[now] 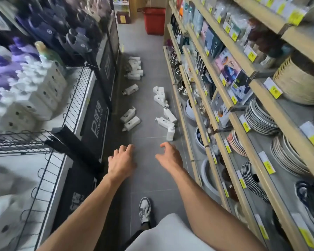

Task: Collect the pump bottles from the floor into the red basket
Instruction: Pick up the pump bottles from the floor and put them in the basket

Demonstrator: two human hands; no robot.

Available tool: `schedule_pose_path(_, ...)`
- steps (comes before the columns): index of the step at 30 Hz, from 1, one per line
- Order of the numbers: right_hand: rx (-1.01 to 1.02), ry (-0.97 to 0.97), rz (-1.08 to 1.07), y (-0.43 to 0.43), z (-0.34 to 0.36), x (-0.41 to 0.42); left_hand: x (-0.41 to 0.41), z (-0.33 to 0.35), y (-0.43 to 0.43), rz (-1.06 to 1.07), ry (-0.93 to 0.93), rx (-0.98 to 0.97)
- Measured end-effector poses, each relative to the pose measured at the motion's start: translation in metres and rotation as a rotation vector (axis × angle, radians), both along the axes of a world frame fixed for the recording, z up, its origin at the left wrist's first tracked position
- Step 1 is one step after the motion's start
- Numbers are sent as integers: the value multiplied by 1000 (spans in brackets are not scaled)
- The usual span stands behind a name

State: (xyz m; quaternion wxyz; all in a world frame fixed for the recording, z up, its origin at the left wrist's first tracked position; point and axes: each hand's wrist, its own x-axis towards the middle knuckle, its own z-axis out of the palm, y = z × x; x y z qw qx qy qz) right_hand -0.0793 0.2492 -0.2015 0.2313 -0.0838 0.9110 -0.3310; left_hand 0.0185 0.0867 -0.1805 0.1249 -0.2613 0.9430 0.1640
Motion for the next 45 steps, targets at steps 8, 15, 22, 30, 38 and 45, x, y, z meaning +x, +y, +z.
schedule_pose_path(8,72,15,-30,-44,-1,-92,-113,-2,-52,-64,2,24)
schedule_pose_path(15,79,-5,-85,-58,-4,-159,-187,-7,-72,-84,-17,55)
schedule_pose_path(22,91,-29,-85,-66,-20,-233,-256,-10,-75,-58,-36,49)
schedule_pose_path(30,99,-58,-19,-73,-30,-309,-312,-9,-81,69,-25,61)
schedule_pose_path(38,92,-74,8,-94,-40,-357,-371,-9,-90,62,-10,67)
schedule_pose_path(45,134,-66,15,-130,-34,-385,-383,-19,-142,50,-47,44)
